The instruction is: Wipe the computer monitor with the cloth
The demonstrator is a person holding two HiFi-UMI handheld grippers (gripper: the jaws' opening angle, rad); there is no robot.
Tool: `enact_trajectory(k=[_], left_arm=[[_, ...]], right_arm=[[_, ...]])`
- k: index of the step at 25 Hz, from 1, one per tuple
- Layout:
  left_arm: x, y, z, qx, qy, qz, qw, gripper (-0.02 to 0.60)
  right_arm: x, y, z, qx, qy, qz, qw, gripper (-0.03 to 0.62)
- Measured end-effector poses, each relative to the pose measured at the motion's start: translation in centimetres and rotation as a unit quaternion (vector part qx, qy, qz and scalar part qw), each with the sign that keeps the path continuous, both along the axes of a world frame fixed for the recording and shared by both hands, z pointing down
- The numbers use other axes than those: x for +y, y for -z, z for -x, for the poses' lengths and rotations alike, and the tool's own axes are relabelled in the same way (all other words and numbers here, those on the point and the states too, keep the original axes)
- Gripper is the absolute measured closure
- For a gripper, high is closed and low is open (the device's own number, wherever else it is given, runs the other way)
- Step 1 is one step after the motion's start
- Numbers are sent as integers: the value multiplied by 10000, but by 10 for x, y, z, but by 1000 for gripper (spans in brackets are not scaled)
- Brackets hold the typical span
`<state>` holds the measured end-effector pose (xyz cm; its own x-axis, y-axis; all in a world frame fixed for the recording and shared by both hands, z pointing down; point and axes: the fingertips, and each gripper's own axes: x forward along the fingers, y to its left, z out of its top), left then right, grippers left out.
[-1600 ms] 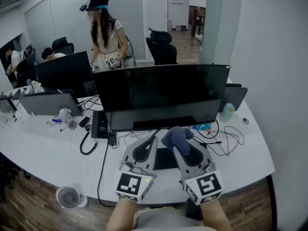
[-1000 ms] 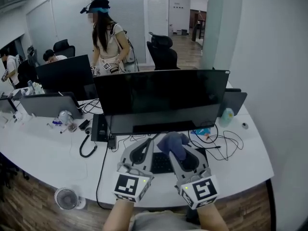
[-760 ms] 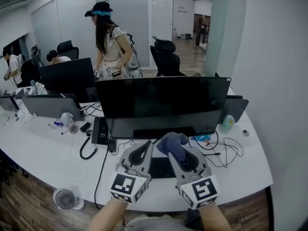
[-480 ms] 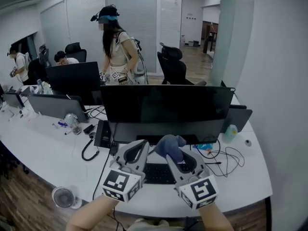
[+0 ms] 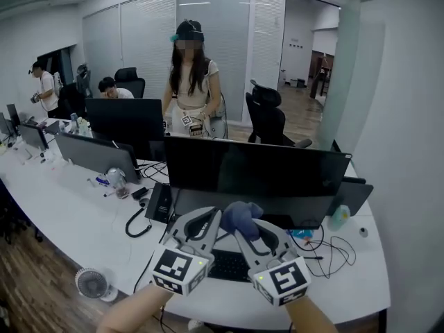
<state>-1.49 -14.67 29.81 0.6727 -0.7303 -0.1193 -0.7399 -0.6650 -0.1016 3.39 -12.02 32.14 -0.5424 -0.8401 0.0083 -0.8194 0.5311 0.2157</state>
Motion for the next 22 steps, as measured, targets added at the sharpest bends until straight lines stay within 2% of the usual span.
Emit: enact_trajectory(k=[6,14,22], left_arm=[[-27,28,19,271,153,-156,9994,575],[-57,42,46,8,149,-271,9995,575],[-92,55,91,213,186,-244,9993,575]], right_arm=[[-28,25,12,25,21,-204,9998,468],[-67,52,43,-26,-79,-482,9988,470],[-109,74,90,120,-39,-546,9984,470]])
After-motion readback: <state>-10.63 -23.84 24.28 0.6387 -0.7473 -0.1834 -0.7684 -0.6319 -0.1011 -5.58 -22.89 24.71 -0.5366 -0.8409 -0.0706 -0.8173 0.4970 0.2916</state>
